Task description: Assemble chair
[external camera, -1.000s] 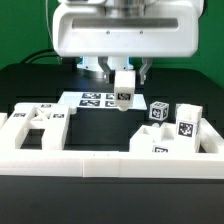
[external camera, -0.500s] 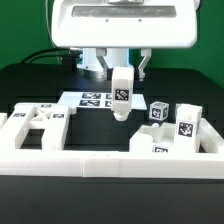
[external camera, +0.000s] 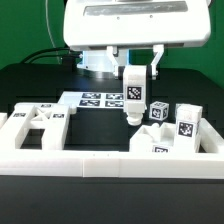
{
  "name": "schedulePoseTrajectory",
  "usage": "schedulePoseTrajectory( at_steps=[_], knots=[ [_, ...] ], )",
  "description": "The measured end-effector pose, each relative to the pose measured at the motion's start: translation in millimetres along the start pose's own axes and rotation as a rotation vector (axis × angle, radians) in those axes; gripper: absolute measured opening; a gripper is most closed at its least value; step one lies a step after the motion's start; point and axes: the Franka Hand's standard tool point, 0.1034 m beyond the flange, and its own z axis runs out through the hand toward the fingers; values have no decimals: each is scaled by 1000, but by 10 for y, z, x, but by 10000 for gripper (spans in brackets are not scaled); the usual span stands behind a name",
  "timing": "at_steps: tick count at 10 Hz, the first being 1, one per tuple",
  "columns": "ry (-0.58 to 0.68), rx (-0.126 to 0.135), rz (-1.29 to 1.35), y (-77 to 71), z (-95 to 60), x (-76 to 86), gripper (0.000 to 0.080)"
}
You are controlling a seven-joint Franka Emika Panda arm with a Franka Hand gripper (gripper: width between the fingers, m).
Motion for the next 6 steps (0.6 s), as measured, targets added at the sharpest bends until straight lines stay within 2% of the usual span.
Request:
schedulePoseTrajectory(
  at_steps=[4, 6],
  knots=[
    [27, -1, -28, -144, 129, -118, 287],
    [60, -5, -35, -151, 152, -102, 287]
  ],
)
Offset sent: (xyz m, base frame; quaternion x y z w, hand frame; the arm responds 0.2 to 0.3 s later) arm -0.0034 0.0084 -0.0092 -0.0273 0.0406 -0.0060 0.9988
